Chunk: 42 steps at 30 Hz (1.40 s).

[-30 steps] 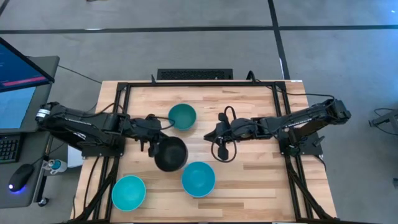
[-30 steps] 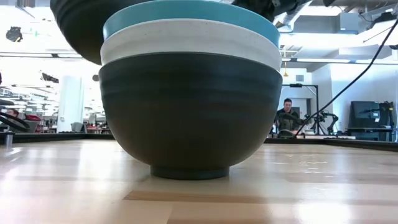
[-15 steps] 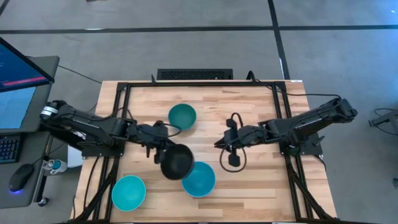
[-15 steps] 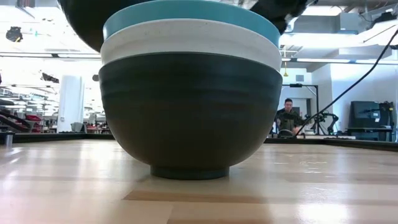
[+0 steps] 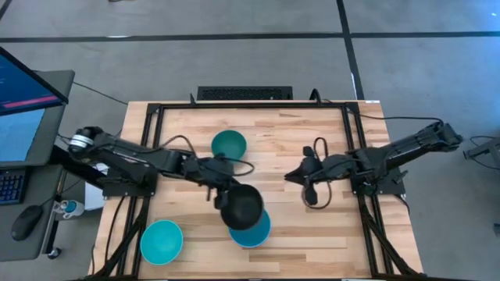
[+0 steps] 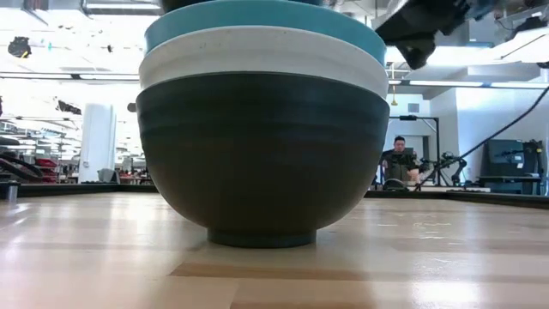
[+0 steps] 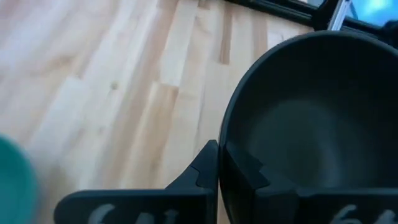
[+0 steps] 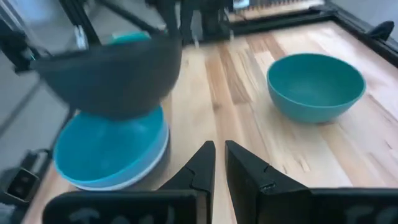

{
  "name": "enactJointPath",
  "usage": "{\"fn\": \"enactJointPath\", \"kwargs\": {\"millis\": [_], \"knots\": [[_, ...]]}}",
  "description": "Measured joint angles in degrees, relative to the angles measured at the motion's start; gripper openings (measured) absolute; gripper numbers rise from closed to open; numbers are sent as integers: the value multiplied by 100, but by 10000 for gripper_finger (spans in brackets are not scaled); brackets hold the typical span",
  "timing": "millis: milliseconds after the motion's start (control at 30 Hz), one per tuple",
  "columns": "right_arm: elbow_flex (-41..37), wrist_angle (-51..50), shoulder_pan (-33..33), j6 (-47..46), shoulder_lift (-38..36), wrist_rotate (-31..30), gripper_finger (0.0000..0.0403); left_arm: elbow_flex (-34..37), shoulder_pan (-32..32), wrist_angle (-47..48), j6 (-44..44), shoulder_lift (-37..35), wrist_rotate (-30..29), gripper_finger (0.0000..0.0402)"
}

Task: Nest bowls inside each other
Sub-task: Stack the black bowl on top of the blue bowl

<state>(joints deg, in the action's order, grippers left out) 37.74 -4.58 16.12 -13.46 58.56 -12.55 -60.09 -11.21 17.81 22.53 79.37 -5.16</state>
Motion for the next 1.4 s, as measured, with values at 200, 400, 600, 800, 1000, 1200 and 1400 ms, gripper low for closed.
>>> {"fn": "enactJointPath", "kwargs": {"millis": [200, 400, 600, 800, 1000, 1200, 1400], "knots": [[-465, 463, -2, -13, -521, -116, 59, -745, -51, 516, 308, 620, 297, 0], [-711, 402, -9, -15, -778, -123, 59, -1228, -88, 653, 459, 1005, 346, 0], [-713, 557, -1, -14, -747, -119, 59, -1254, -347, 768, 972, 1028, 274, 0], [-698, 788, 0, -4, -670, -108, 59, -1244, -783, 914, 1214, 1094, 20, 0], [-700, 988, 0, -8, -666, -106, 59, -1244, -979, 1036, 1424, 1158, -279, 0], [-700, 1146, 0, -6, -666, -106, 59, -1244, -935, 1103, 1324, 1168, -451, 0], [-701, 1112, 0, -8, -637, -103, 59, -1244, -796, 1119, 1269, 1168, -420, 0]]}}
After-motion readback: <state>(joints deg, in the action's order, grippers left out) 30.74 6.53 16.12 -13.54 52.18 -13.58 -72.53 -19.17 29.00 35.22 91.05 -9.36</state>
